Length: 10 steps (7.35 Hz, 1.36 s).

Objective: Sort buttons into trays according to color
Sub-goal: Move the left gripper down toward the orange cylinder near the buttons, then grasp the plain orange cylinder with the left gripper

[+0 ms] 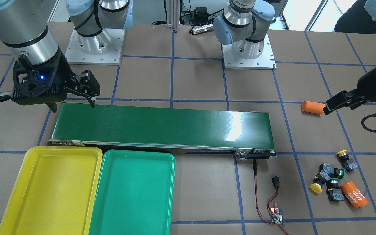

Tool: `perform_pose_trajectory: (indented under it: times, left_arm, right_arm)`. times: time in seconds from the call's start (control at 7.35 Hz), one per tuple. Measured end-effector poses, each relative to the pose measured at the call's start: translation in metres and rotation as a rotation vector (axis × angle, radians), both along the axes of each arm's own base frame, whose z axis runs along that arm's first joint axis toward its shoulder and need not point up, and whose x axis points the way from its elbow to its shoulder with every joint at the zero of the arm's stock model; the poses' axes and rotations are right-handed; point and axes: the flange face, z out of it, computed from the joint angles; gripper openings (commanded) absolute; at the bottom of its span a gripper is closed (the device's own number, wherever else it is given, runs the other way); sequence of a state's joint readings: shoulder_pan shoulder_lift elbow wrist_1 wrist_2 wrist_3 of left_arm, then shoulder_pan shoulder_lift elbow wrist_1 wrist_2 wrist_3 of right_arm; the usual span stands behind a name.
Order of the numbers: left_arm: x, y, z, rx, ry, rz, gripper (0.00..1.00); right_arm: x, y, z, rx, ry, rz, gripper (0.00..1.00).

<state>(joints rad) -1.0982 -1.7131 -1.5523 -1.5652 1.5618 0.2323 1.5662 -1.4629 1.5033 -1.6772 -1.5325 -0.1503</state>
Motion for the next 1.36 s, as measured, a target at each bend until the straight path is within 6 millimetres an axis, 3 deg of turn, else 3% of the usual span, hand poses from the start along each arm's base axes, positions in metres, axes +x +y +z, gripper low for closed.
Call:
perform_pose_trajectory:
  times: [0.27, 0.54, 0.82, 1.09, 1.22, 1.36]
  left_arm:
    - [0.004, 0.006, -0.005, 0.031, -0.033, 0.132, 1.00]
    - [0.050, 0.027, -0.031, 0.093, -0.117, 0.306, 1.00]
    - [0.090, 0.052, -0.084, 0.076, -0.160, 0.483, 1.00]
    - [0.097, 0.083, -0.156, 0.019, -0.198, 0.594, 1.00]
    - [0.098, 0.096, -0.181, 0.037, -0.193, 0.625, 1.00]
    - [0.099, 0.104, -0.194, 0.052, -0.189, 0.643, 1.00]
  right_arm:
    - [0.000, 0.000, 0.000, 0.001, 0.000, 0.000, 1.00]
    - [0.000, 0.000, 0.000, 0.001, 0.000, 0.000, 1.00]
    - [0.000, 0.000, -0.001, 0.002, 0.000, 0.000, 1.00]
    - [0.000, 0.000, -0.001, 0.003, 0.000, -0.001, 1.00]
    - [-0.001, -0.001, -0.002, 0.004, 0.000, -0.001, 1.00]
    - [-0.001, -0.001, -0.001, 0.003, 0.000, -0.001, 1.00]
